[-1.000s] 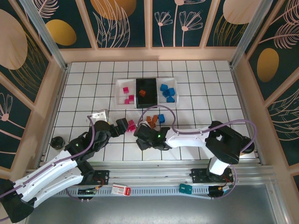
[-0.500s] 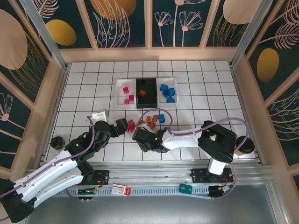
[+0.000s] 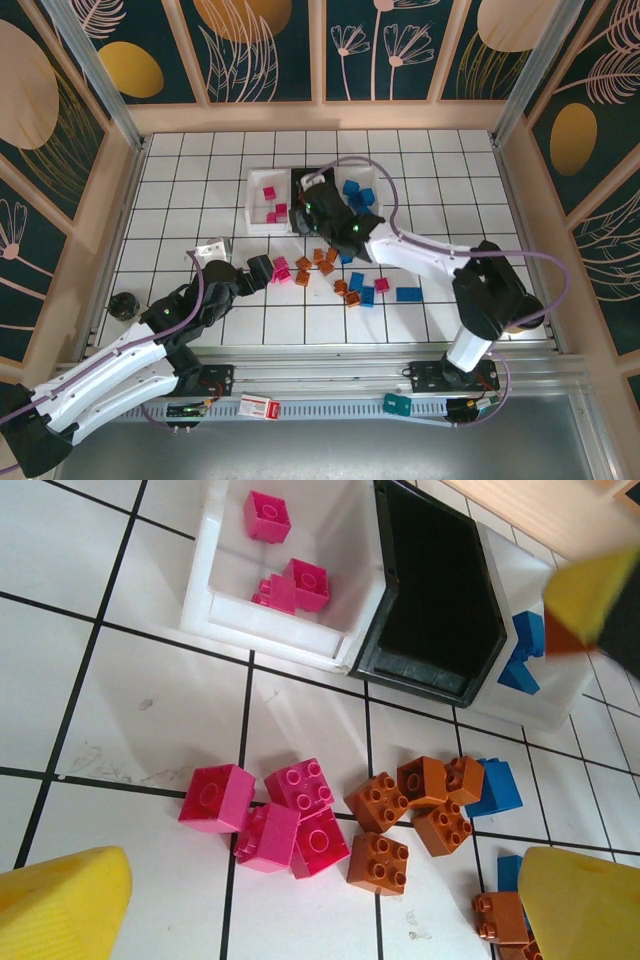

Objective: Sort the legos into containers by color

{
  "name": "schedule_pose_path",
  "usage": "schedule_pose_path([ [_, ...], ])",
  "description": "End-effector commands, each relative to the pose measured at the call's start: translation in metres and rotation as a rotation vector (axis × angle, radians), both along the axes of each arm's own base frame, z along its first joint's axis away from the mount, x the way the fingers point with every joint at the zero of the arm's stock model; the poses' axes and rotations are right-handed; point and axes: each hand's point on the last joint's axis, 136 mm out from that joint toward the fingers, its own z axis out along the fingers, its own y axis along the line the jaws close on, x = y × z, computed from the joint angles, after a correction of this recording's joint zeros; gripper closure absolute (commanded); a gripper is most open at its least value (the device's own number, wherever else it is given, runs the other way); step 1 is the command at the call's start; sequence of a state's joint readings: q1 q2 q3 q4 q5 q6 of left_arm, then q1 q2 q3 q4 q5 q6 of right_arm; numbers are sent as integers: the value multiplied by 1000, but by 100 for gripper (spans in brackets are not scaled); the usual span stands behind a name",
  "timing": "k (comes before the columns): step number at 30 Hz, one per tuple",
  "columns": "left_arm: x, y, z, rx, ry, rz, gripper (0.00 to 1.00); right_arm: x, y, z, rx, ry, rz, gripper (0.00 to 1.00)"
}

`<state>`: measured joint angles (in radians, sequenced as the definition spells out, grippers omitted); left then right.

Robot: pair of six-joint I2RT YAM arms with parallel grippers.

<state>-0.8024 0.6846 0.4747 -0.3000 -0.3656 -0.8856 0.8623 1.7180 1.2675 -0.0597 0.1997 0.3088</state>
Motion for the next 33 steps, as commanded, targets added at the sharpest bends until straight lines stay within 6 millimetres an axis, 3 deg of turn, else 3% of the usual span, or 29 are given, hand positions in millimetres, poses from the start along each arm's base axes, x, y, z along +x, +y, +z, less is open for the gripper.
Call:
schedule_pose_path([
  [1,-4,2,-8,-11,21,6,1,43,-17,-22,-56,13,-123,81],
  [4,-5,0,-11,-13,31,-6,1,75,-25,-33,-50,38,-189,79],
  [8,-5,-3,-16,-7,49,-19,1,100,-23,-48,-10,88,-205,75],
  [12,-4,-5,-20,10,62,-25,1,113,-18,-46,2,80,-196,50],
  [14,-3,-5,-21,18,64,-24,1,113,-18,-39,11,71,-195,43],
  [18,1,-3,-29,73,74,-13,1,98,-18,-22,49,48,-170,40],
  [21,8,-2,-41,152,95,-1,2,77,-20,-21,61,48,-148,40],
  [27,32,-11,-67,178,166,-31,25,35,-26,-33,46,63,-113,39],
  [33,62,-15,-75,144,194,-41,29,6,-38,-30,58,59,-100,39],
])
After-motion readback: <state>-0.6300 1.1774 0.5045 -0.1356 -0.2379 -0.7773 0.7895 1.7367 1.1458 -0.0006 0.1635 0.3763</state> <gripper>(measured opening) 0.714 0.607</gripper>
